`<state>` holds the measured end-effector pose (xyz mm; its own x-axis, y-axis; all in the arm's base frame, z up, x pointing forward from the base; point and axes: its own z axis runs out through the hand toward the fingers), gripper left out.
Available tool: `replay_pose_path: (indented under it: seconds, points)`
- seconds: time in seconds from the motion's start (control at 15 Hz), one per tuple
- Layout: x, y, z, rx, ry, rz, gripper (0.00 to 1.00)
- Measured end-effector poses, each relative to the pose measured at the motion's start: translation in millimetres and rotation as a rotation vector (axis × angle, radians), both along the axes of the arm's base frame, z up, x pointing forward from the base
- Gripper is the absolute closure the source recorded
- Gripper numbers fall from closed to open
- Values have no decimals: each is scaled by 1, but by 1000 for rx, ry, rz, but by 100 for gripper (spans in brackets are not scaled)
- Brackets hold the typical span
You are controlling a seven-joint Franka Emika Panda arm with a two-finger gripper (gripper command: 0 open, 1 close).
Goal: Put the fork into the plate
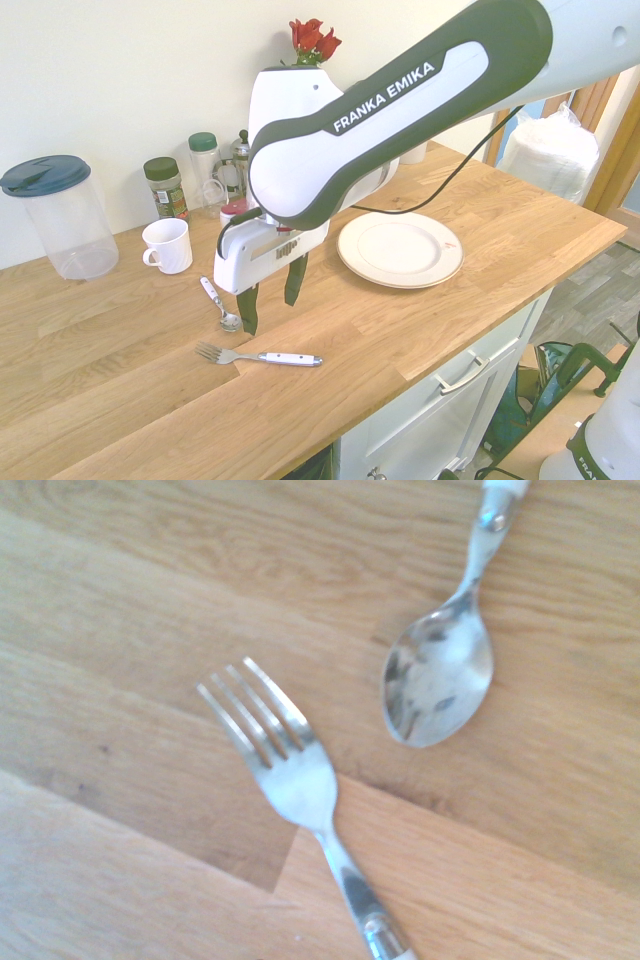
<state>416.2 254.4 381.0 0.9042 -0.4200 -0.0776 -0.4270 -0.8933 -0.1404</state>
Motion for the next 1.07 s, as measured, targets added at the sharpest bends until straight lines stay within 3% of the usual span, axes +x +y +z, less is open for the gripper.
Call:
replay_pose_path:
  seconds: [0.67,0.73,1.07]
  points:
    - [-47,5,-24,-66,64,100,0]
    - [-47,5,-25,-73,61,106,100]
    - [-40,4,-36,-97,28,131,100]
